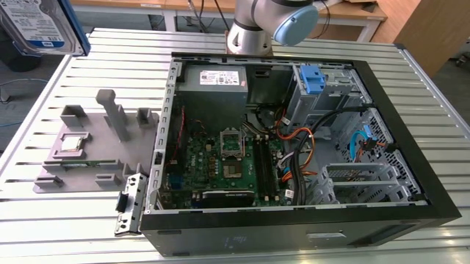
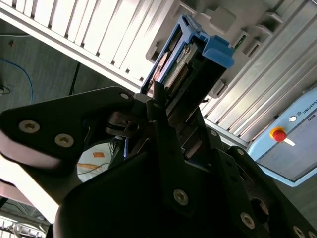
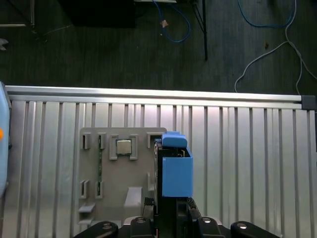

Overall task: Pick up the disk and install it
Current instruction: 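Pick up the disk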

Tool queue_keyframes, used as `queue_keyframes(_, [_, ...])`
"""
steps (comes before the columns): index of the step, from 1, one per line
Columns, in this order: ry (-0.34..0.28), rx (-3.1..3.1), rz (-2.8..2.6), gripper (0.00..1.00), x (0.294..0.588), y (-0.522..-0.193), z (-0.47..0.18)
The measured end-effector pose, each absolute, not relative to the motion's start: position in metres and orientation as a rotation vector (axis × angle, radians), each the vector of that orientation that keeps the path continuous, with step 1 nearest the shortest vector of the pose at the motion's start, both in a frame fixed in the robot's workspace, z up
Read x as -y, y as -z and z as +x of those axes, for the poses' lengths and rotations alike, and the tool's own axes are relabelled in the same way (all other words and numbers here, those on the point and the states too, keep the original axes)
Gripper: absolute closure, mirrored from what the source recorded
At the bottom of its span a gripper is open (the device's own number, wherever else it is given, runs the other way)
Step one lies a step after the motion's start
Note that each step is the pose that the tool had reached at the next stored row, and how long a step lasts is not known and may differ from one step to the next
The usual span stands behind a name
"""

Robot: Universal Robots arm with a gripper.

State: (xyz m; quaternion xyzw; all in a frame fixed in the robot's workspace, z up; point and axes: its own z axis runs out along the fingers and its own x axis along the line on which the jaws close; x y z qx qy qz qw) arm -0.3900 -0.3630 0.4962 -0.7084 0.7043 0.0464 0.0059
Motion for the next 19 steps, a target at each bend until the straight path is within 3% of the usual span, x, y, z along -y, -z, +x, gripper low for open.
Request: queue_keyframes(19, [-0.145,-2.204,-2.217,0.65,0.363,-0.5041,-0.3901])
